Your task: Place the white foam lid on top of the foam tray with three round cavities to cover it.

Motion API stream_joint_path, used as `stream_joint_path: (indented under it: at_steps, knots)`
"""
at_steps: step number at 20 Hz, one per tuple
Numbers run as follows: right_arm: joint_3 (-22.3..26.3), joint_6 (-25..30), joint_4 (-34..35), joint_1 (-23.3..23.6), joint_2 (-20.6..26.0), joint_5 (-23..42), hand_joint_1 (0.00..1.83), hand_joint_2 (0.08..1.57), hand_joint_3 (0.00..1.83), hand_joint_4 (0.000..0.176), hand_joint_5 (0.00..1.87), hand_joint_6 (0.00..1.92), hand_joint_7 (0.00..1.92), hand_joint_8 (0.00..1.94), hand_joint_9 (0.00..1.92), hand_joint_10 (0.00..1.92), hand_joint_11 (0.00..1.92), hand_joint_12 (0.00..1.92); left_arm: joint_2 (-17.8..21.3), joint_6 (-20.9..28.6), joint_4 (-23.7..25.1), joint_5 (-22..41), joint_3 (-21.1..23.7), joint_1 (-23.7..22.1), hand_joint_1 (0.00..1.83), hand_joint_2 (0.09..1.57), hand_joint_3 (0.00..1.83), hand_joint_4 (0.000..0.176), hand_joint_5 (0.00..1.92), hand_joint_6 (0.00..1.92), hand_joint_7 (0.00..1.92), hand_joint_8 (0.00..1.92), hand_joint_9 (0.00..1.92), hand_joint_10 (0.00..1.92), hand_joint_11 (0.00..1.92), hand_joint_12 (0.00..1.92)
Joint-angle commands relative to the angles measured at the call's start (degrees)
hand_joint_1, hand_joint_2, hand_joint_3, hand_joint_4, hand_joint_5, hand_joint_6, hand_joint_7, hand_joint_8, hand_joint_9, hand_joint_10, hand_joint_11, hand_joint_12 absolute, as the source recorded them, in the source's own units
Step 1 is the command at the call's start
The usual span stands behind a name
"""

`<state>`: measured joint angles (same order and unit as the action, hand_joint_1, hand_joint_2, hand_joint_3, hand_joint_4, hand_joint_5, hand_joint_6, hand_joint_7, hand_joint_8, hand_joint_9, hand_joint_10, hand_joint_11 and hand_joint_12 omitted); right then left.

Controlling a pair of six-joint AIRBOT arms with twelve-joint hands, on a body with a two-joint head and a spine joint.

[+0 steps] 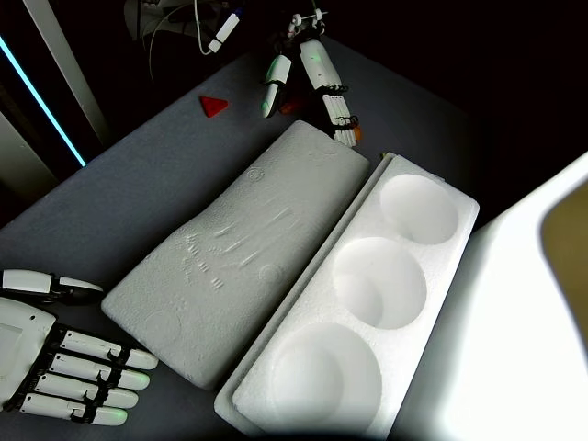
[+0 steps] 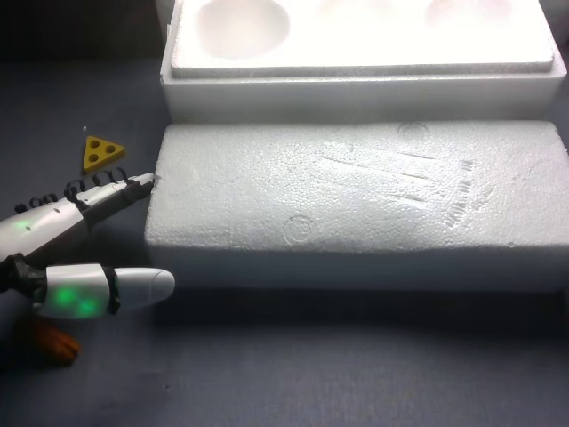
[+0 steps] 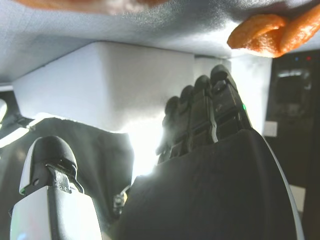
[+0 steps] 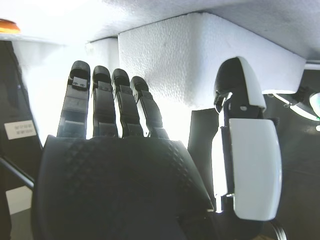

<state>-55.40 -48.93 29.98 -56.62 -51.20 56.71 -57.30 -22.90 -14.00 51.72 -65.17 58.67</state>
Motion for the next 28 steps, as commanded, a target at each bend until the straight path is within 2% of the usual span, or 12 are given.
stream_joint_path:
  at_steps: [1,2,3,4,6,11,13,17,19,22,27,28]
  knots:
    - [-0.47,0.18,-0.13,0.45,0.37,6.55,0.59,1.16,0.00,0.000,0.00,0.00,0.00,0.00,0.00,0.00,0.00,0.65,-0.05,0.26,-0.27,6.60,-0.19,-0.51,0.38,1.02,0.01,0.000,0.02,0.00,0.00,0.00,0.00,0.00,0.00,0.00]
    - [-0.47,0.18,-0.12,0.46,0.36,6.57,0.58,1.16,0.00,0.000,0.00,0.00,0.00,0.00,0.00,0.00,0.00,0.87,-0.06,0.26,-0.27,6.61,-0.19,-0.51,0.38,1.02,0.01,0.000,0.01,0.00,0.00,0.00,0.00,0.00,0.00,0.00]
    - [-0.47,0.18,-0.10,0.48,0.30,6.59,0.60,1.16,0.00,0.000,0.00,0.00,0.00,0.00,0.00,0.00,0.00,0.91,-0.11,0.31,-0.27,6.66,-0.20,-0.51,0.37,1.02,0.01,0.000,0.02,0.00,0.00,0.00,0.00,0.00,0.00,0.00]
    - [-0.47,0.18,-0.10,0.48,0.29,6.59,0.63,1.16,0.00,0.000,0.00,0.00,0.00,0.00,0.00,0.00,0.00,0.84,-0.11,0.33,-0.27,6.68,-0.20,-0.51,0.37,1.02,0.01,0.000,0.02,0.00,0.00,0.00,0.00,0.00,0.00,0.00]
    - [-0.48,0.18,-0.07,0.51,0.23,6.63,0.60,1.16,0.00,0.000,0.00,0.00,0.00,0.00,0.00,0.00,0.00,0.98,-0.17,0.40,-0.27,6.76,-0.23,-0.51,0.38,1.03,0.01,0.000,0.02,0.00,0.00,0.00,0.00,0.00,0.00,0.00]
    - [-0.56,0.39,-0.02,0.64,-0.10,6.83,0.57,1.18,0.01,0.000,0.00,0.00,0.00,0.00,0.00,0.00,0.00,1.00,-0.42,0.77,-0.30,7.25,-0.19,-0.51,0.39,1.02,0.01,0.000,0.03,0.00,0.00,0.00,0.00,0.00,0.00,0.00]
    - [-0.57,0.43,-0.01,0.65,-0.15,6.83,0.54,1.19,0.00,0.000,0.00,0.00,0.00,0.00,0.00,0.00,0.00,0.85,-0.48,0.88,-0.30,7.37,-0.18,-0.51,0.41,1.03,0.01,0.000,0.03,0.00,0.00,0.00,0.00,0.00,0.00,0.00]
    - [-0.58,0.48,-0.01,0.66,-0.22,6.84,0.53,1.19,0.00,0.000,0.00,0.00,0.00,0.00,0.00,0.00,0.00,1.01,-0.56,1.03,-0.30,7.60,-0.14,-0.51,0.38,1.04,0.01,0.000,0.03,0.01,0.00,0.00,0.00,0.00,0.00,0.00]
    - [-0.58,0.48,-0.01,0.66,-0.22,6.84,0.51,1.19,0.00,0.000,0.00,0.00,0.00,0.00,0.03,0.01,0.00,1.29,-0.56,1.03,-0.30,7.60,-0.14,-0.51,0.39,1.05,0.01,0.000,0.04,0.01,0.00,0.00,0.00,0.00,0.00,0.00]
    - [-0.93,1.16,-0.01,0.85,-0.89,6.96,0.51,1.20,0.00,0.000,0.00,0.00,0.02,0.00,0.09,0.05,0.00,1.53,-0.82,1.27,-0.06,8.30,0.00,-0.76,0.37,1.06,0.01,0.000,0.06,0.01,0.00,0.00,0.00,0.00,0.00,0.00]
    - [-1.13,1.85,-0.01,0.85,-1.33,7.08,0.46,1.21,0.00,0.000,0.00,0.00,0.00,0.00,0.04,0.05,0.00,1.49,-1.07,1.47,-0.03,8.67,0.12,-0.76,0.36,1.07,0.01,0.000,0.06,0.01,0.00,0.00,0.00,0.00,0.00,0.00]
    - [-0.92,2.47,-0.06,0.83,-1.54,8.04,0.48,1.22,0.00,0.000,0.00,0.00,0.00,0.00,0.01,0.04,0.00,1.41,-0.95,1.91,0.19,10.18,0.66,-0.75,0.35,1.08,0.02,0.000,0.05,0.01,0.00,0.00,0.00,0.00,0.00,0.00]
